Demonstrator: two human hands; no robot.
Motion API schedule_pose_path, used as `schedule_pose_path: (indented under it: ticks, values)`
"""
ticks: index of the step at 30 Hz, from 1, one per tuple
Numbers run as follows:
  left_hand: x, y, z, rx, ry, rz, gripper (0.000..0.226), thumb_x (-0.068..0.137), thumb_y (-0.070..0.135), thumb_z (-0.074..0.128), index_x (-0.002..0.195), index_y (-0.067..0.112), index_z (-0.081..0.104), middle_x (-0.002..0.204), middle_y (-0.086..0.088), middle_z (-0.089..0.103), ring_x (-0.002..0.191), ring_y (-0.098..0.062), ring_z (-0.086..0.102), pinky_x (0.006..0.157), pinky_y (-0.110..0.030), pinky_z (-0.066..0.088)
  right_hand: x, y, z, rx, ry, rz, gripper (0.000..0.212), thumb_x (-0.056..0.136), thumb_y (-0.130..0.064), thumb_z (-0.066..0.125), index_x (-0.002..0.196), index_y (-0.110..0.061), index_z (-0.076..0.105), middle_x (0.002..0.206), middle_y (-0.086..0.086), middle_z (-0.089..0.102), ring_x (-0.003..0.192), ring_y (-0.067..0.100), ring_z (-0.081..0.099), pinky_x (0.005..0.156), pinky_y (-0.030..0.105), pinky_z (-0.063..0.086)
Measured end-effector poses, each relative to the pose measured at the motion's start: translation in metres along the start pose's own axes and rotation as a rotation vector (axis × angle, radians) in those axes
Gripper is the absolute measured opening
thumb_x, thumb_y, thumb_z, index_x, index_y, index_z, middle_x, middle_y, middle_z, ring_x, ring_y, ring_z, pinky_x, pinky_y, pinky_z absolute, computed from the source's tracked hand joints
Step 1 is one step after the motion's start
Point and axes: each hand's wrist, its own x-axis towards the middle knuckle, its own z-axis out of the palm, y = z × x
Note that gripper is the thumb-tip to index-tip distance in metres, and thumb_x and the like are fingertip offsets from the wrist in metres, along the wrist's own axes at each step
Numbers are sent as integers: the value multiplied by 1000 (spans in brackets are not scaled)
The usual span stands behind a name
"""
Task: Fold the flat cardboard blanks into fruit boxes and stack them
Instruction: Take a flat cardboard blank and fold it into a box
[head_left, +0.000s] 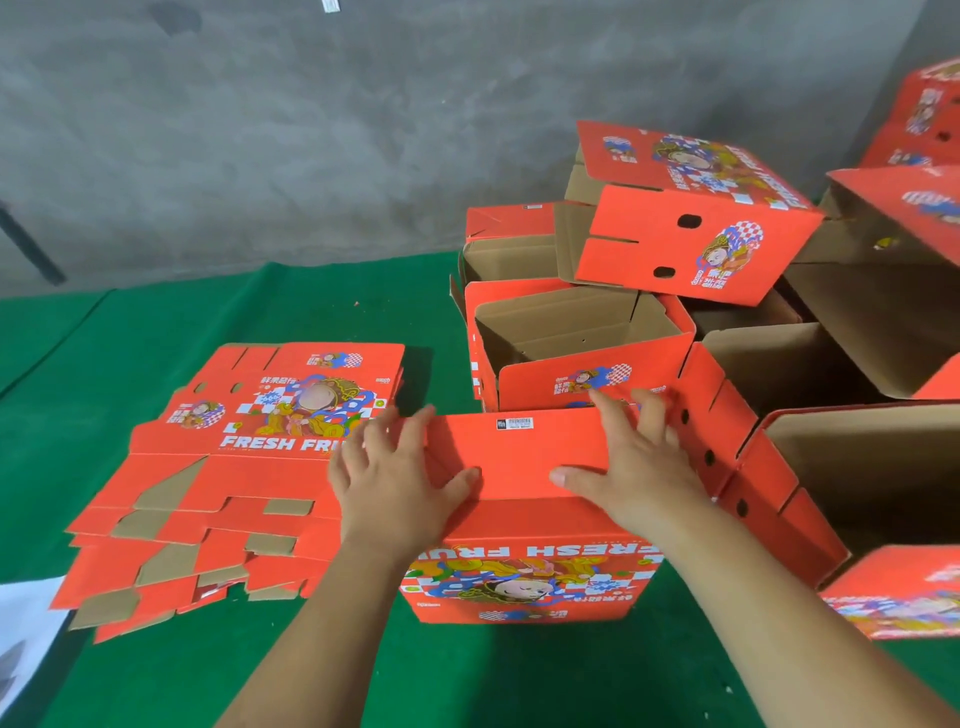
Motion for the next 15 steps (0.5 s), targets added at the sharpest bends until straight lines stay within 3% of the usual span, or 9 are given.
schedule_pose_path:
  ticks: [2, 4, 6, 9, 10, 12, 14, 15]
  values:
    - [5, 0, 0, -9, -126, -139, 113, 67, 81, 69, 156, 54, 5, 167, 0, 11, 155, -30, 16, 116, -70, 11, 1, -5, 2, -125, -18, 29, 100, 75, -70, 76, 149, -44, 15, 151, -2, 8, 135, 37, 39, 100, 50, 45]
    - [8, -1, 0, -73, -170, -129, 115, 69, 77, 71, 157, 52, 2, 164, 0, 17, 147, -32, 37, 114, -71, 25, 3, -7, 1, -159, -21, 34, 96, 75, -68, 77, 146, -41, 17, 145, -1, 15, 129, 38, 46, 96, 50, 47]
    - [11, -1, -2, -205, -134, -83, 106, 76, 68, 70, 159, 45, 9, 160, -4, 30, 133, -35, 53, 109, -55, 42, 5, -5, -2, -100, -10, -1, 92, 78, -69, 72, 149, -40, 20, 145, -2, 17, 127, 37, 49, 98, 48, 46]
    - [12, -6, -3, -445, -117, -124, 93, 82, 57, 71, 159, 38, 22, 149, 0, 48, 132, -28, 55, 108, -38, 43, 3, 2, 0, 95, 44, -2, 78, 87, -70, 59, 151, -42, 26, 148, -12, 16, 133, 33, 47, 103, 42, 39]
    - [12, -7, -5, -593, -142, -198, 86, 79, 55, 73, 153, 41, 31, 141, 3, 56, 127, -27, 59, 109, -37, 44, 1, 4, 2, 166, 67, 21, 76, 88, -68, 58, 151, -42, 27, 148, -14, 16, 134, 31, 46, 101, 39, 37]
    - [10, -8, -6, -889, -189, -357, 62, 75, 53, 73, 131, 49, 46, 125, -7, 70, 112, -31, 69, 107, -49, 50, -3, 9, 3, 344, 80, 101, 76, 88, -62, 63, 153, -42, 28, 150, -12, 20, 137, 27, 43, 97, 34, 32]
    - [4, -7, -10, -946, -207, -378, 44, 85, 48, 75, 119, 47, 48, 114, -11, 73, 103, -33, 71, 101, -54, 53, -10, 9, -4, 584, 30, 219, 70, 90, -56, 67, 151, -45, 35, 150, -8, 34, 135, 22, 46, 99, 30, 33]
    - [-1, -5, -10, -936, -201, -368, 39, 90, 46, 74, 118, 44, 48, 113, -12, 72, 103, -33, 71, 101, -54, 53, -16, 7, -9, 730, 0, 267, 56, 91, -53, 67, 142, -52, 45, 140, -11, 51, 126, 15, 56, 96, 29, 40]
